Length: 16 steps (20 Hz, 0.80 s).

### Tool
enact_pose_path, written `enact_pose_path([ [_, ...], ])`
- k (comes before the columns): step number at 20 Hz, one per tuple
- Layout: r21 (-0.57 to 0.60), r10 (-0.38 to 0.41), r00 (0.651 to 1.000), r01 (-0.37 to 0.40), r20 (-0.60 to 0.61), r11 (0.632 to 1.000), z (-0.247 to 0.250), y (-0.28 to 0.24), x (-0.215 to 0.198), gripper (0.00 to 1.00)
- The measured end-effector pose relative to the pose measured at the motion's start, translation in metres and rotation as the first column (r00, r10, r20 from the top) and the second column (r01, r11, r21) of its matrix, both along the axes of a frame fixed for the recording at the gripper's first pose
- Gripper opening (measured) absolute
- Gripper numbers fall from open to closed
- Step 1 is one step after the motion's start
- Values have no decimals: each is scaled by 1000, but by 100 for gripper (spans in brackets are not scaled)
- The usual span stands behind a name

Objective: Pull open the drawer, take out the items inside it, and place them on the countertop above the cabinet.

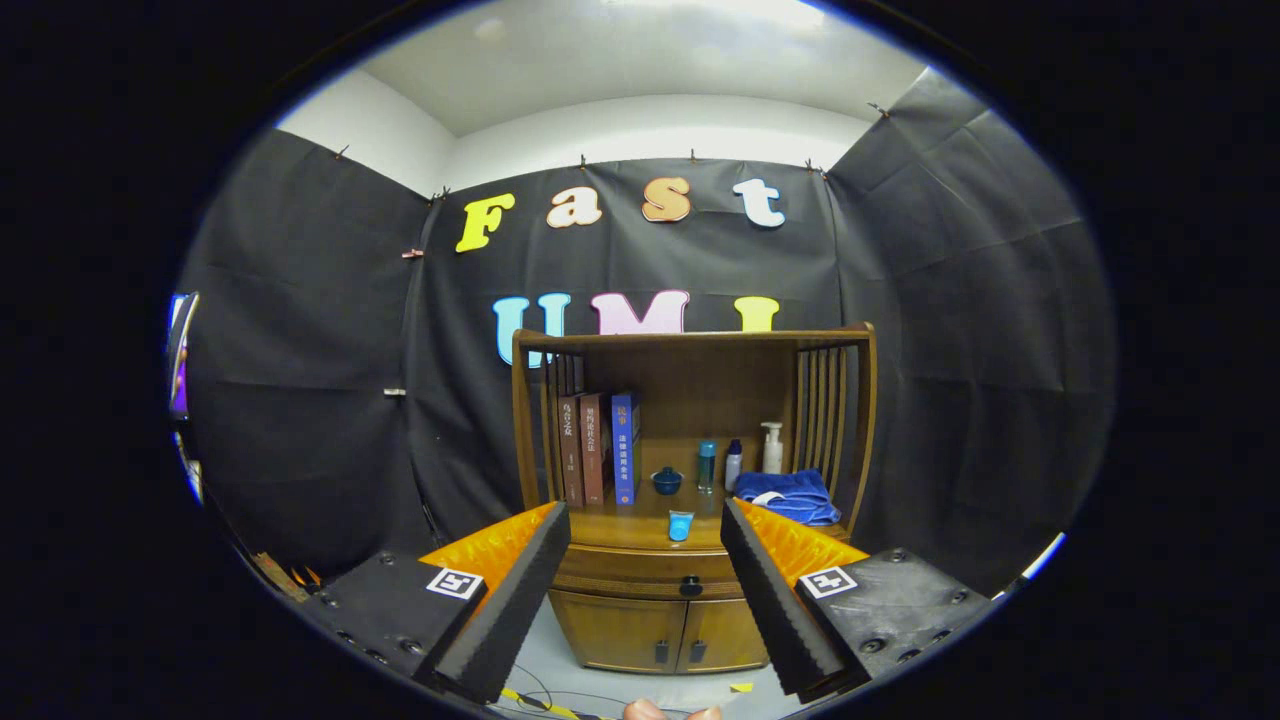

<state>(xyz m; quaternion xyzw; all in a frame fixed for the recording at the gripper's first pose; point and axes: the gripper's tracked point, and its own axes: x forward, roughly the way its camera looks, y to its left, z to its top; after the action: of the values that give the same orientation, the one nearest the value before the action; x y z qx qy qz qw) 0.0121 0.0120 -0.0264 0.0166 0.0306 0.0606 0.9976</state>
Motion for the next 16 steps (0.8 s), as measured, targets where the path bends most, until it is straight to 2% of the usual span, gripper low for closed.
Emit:
enact_pose_path([
  [8, 15, -59, 998, 59, -30, 998, -19, -45, 2, 99],
  [16, -21, -62, 998, 62, -23, 998, -27, -39, -2, 99],
])
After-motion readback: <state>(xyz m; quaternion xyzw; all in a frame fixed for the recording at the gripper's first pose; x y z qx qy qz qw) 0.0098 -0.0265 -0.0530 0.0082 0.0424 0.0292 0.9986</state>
